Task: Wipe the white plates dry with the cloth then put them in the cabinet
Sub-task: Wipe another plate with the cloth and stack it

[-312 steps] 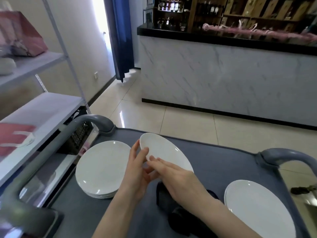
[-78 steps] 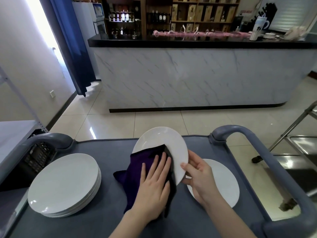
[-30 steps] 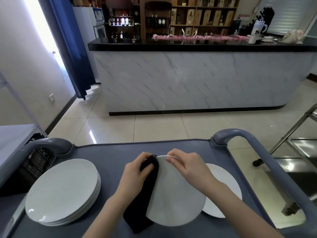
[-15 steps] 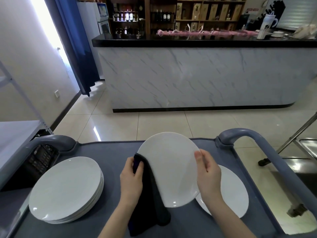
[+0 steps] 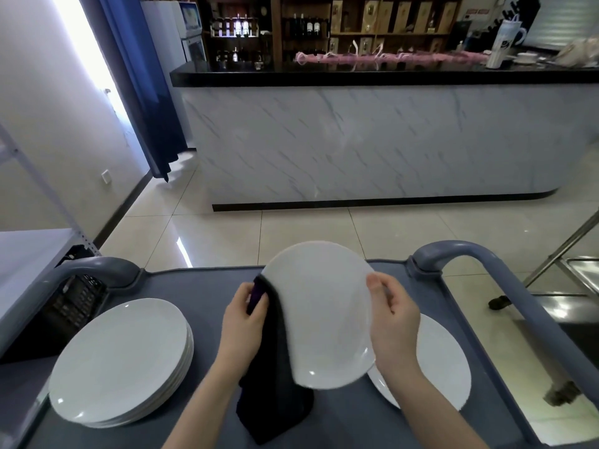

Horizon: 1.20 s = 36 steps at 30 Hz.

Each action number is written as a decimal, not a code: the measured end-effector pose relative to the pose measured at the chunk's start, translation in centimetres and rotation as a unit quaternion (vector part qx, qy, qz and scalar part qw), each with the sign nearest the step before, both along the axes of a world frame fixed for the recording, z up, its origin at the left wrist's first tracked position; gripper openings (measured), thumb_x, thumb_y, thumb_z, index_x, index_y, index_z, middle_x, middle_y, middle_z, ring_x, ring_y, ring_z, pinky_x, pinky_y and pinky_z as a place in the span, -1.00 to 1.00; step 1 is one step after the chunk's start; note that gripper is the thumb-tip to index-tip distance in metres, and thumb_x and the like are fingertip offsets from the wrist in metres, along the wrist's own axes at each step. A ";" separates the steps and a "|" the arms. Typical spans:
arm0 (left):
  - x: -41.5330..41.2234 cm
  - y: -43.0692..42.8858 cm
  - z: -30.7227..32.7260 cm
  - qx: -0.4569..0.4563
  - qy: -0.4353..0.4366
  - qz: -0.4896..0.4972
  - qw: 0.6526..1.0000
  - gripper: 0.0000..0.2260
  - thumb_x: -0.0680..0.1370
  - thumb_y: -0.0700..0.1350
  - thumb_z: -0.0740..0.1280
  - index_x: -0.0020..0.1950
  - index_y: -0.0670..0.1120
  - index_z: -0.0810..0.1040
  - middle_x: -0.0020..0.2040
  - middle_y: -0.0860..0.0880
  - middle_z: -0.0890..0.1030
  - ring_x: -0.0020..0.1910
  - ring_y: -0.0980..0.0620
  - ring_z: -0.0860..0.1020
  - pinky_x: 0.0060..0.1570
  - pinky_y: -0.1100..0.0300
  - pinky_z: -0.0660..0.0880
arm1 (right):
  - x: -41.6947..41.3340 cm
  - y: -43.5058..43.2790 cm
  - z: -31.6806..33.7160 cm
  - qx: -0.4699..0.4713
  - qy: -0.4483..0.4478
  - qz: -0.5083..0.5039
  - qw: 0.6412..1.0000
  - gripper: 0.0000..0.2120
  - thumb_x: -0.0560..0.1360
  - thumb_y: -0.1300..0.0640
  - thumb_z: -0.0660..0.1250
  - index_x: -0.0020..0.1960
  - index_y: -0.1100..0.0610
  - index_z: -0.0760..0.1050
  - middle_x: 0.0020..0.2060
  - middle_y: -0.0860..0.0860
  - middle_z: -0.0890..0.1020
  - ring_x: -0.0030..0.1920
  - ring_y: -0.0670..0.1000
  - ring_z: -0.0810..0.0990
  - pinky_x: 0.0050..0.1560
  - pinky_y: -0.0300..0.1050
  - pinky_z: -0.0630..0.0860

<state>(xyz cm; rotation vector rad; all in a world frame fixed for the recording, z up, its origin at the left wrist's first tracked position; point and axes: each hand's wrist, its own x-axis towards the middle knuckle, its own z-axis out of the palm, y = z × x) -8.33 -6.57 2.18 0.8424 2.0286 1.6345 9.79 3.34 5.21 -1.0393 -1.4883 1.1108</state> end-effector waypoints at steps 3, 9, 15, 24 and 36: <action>1.2 -0.7 -0.8 0.013 -0.027 0.040 0.999 -0.80 0.61 -0.16 0.25 -0.13 0.12 0.51 -0.22 0.12 0.61 -0.27 0.23 0.50 -0.19 0.18 0.42 | 0.0 0.1 -0.2 -0.011 -0.026 0.022 0.999 -0.82 0.64 -0.02 0.22 -0.11 -0.13 0.53 -0.27 -0.15 0.62 -0.29 -0.19 0.50 -0.26 -0.34 0.43; 0.3 -1.4 0.4 0.018 0.106 -0.036 0.993 -0.69 0.59 -0.22 0.29 -0.06 0.25 0.52 -0.15 0.23 0.63 -0.14 0.25 0.56 -0.17 0.47 0.41 | 1.3 2.8 1.5 0.125 -0.237 0.177 0.947 -0.74 0.52 -0.27 0.24 0.13 -0.19 0.47 0.00 -0.31 0.64 -0.02 -0.23 0.60 -0.05 -0.26 0.51; 0.2 -0.9 1.7 -0.004 0.170 -0.122 0.978 -0.74 0.58 -0.18 0.33 -0.07 0.23 0.53 -0.18 0.22 0.64 -0.17 0.24 0.58 -0.20 0.48 0.40 | -0.5 2.5 1.5 0.154 -0.260 0.261 0.917 -0.73 0.58 -0.24 0.18 -0.09 -0.07 0.47 -0.42 0.02 0.51 -0.39 -0.03 0.43 -0.29 -0.11 0.37; 2.3 -1.2 -0.1 0.025 0.006 0.105 0.994 -0.86 0.63 -0.13 0.21 -0.02 0.11 0.48 -0.16 0.22 0.60 -0.18 0.27 0.52 -0.15 0.17 0.43 | -1.8 -0.4 -0.2 -0.030 0.009 -0.044 0.999 -0.67 0.64 -0.08 0.20 -0.27 -0.04 0.46 -0.43 -0.13 0.49 -0.39 -0.19 0.37 -0.34 -0.36 0.34; -0.6 -1.4 1.8 -0.029 0.129 -0.126 0.983 -0.75 0.56 -0.21 0.32 -0.10 0.18 0.50 -0.22 0.16 0.61 -0.24 0.24 0.52 -0.23 0.45 0.40 | 0.4 1.8 0.9 0.104 -0.196 0.244 0.944 -0.76 0.61 -0.13 0.21 -0.13 -0.03 0.49 -0.34 0.06 0.53 -0.35 -0.02 0.44 -0.31 -0.23 0.34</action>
